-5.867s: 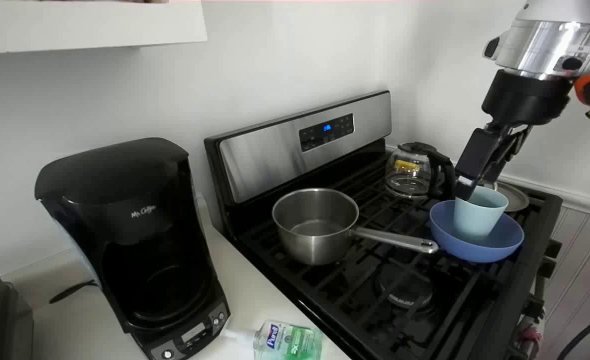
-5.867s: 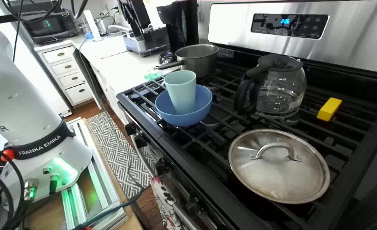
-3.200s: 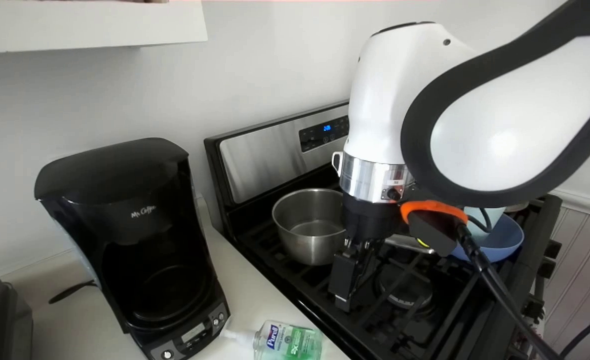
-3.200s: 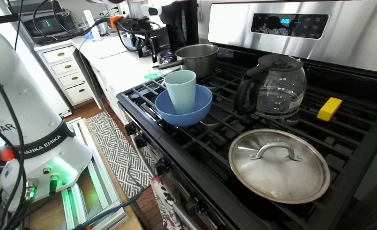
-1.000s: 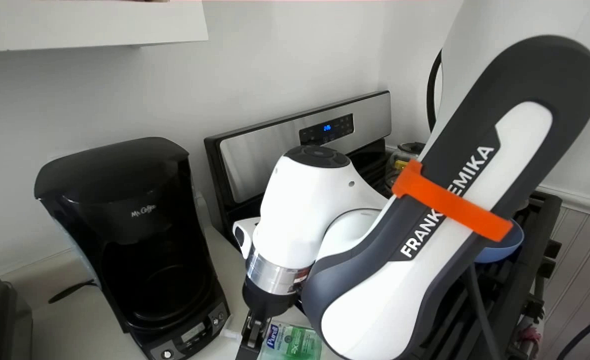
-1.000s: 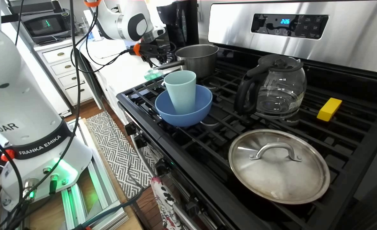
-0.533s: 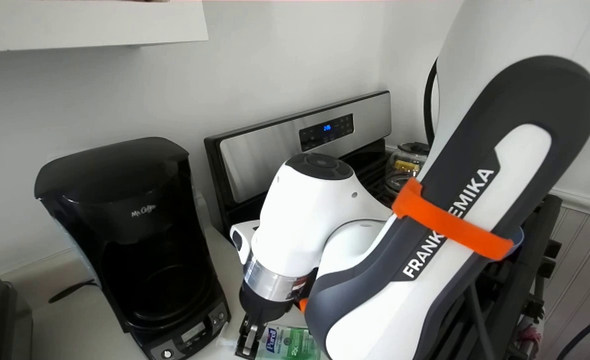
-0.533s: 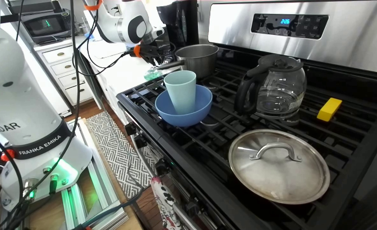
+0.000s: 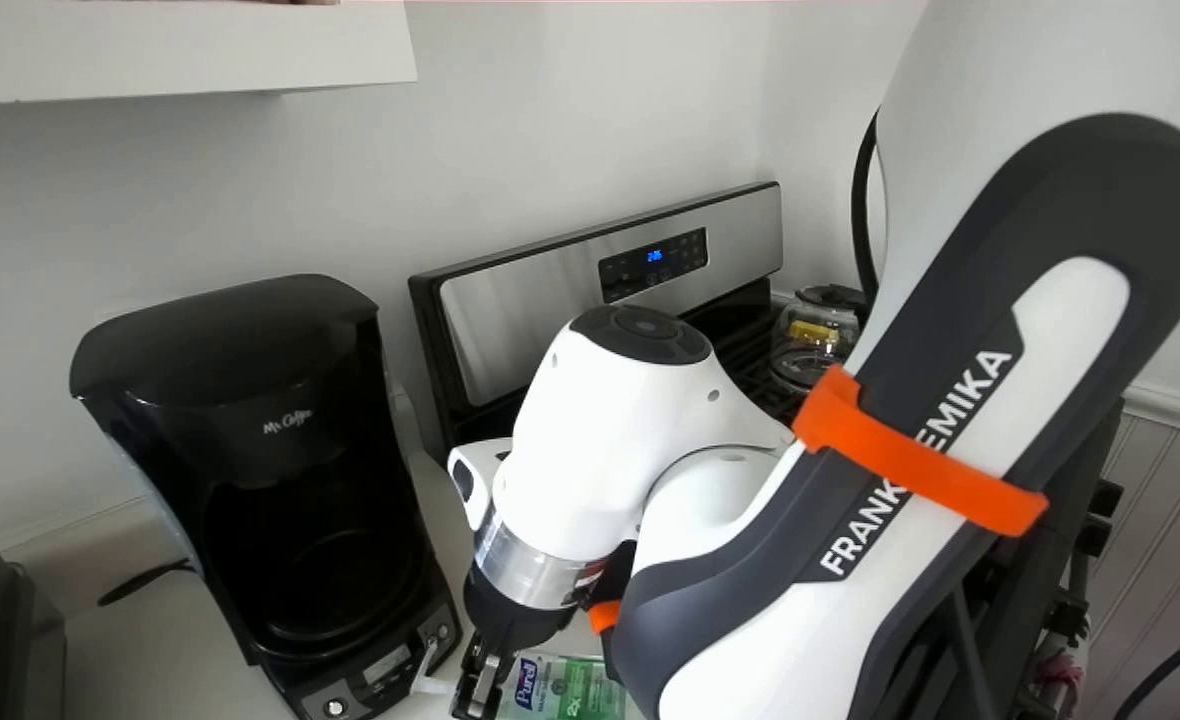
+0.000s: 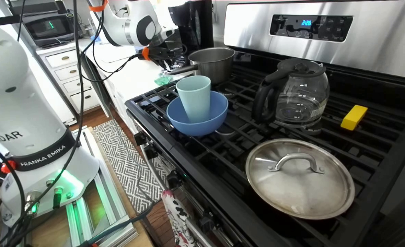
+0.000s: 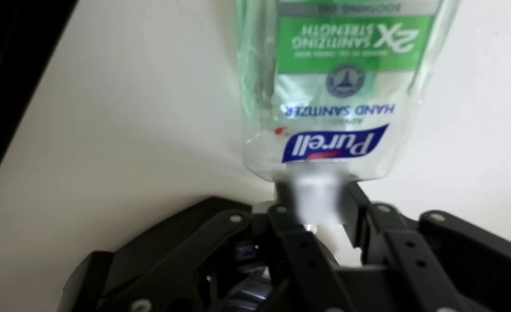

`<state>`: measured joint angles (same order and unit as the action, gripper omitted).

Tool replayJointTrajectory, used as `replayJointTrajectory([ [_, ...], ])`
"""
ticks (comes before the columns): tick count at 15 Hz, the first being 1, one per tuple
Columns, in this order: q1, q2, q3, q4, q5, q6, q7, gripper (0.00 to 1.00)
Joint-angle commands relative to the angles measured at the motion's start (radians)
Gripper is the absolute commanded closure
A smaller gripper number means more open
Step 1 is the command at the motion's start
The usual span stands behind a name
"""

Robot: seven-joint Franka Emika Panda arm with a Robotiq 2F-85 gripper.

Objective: Put the bottle in the pot

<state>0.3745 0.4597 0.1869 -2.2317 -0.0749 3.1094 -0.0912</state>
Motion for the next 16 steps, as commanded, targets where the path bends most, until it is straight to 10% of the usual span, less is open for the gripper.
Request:
replayJointTrajectory([
  [1,-0.197,-0.121,0.214,-0.134,0.053,0.044,-0.049,0.92],
  [10,-0.757,-0.322,0.728,-0.353,0.065,0.335,0.025,0.92],
  [16,-0.868,-0.6,0.795,-0.443,0.106,0.494,0.249,0.92],
])
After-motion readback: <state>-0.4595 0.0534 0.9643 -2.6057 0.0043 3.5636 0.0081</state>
